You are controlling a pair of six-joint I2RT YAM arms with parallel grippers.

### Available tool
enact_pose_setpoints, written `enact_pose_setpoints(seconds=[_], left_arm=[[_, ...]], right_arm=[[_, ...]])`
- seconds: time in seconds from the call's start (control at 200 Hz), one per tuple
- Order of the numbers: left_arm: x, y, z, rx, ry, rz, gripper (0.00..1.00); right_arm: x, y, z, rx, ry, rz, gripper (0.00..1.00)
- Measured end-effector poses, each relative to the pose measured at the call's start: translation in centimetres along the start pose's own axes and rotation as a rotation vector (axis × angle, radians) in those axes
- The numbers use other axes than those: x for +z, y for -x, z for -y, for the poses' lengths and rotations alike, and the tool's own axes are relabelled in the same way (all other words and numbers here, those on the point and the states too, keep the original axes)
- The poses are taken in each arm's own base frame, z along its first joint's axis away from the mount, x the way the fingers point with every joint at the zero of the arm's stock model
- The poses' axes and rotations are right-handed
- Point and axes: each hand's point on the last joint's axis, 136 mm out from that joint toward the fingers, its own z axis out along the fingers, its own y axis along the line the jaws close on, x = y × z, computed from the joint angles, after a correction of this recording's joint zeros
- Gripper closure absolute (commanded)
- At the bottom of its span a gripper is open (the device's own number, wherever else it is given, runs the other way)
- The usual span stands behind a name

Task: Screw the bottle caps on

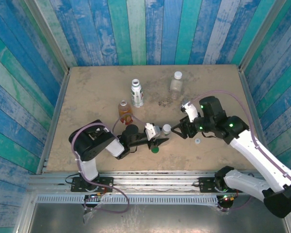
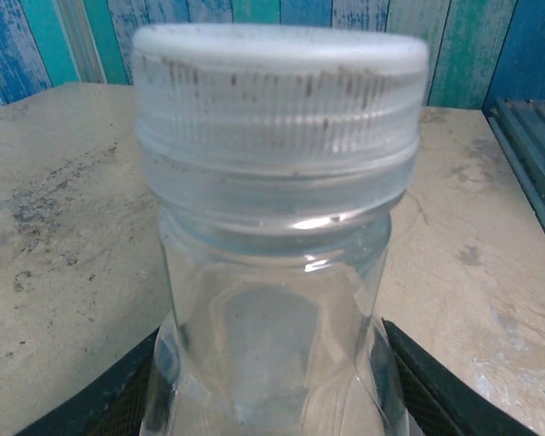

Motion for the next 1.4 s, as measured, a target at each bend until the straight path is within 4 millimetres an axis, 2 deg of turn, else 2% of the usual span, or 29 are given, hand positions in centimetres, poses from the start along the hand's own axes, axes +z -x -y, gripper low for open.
enact_pose_setpoints(seconds=[0.115,0.21,0.335,0.491,0.986,1.237,1.337,1.402], left_arm=[[-0.3,0.1,0.3,0.057,-0.012,-0.047,0.48],[-0.4,0.1,0.9,0.097,-0.031,-0.079,0.48],[-0.7,0.2,1.9,0.143,-0.06,-0.118,0.47],[-1.1,0.5,2.4,0.178,-0.076,-0.137,0.47],[-1.2,0.6,2.6,0.177,-0.087,-0.133,0.47],[-1.3,1.2,3.0,0.182,-0.104,-0.111,0.46],[-1.4,1.3,3.0,0.183,-0.103,-0.109,0.46],[-1.4,1.3,3.0,0.183,-0.103,-0.111,0.46]], right_arm=[[-1.4,-0.1,-0.2,-0.195,-0.041,0.012,0.23],[-1.8,-0.4,-0.6,-0.358,-0.063,-0.012,0.27],[-1.3,-0.9,-1.9,-0.558,-0.04,-0.057,0.31],[0.5,-1.4,-2.7,-0.695,-0.002,-0.121,0.36],[4.0,-3.2,-3.3,-0.783,0.081,-0.252,0.47],[4.1,-3.2,-2.8,-0.79,0.055,-0.263,0.56],[4.1,-3.3,-2.8,-0.791,0.055,-0.264,0.57],[4.2,-3.4,-2.8,-0.79,0.056,-0.266,0.64]])
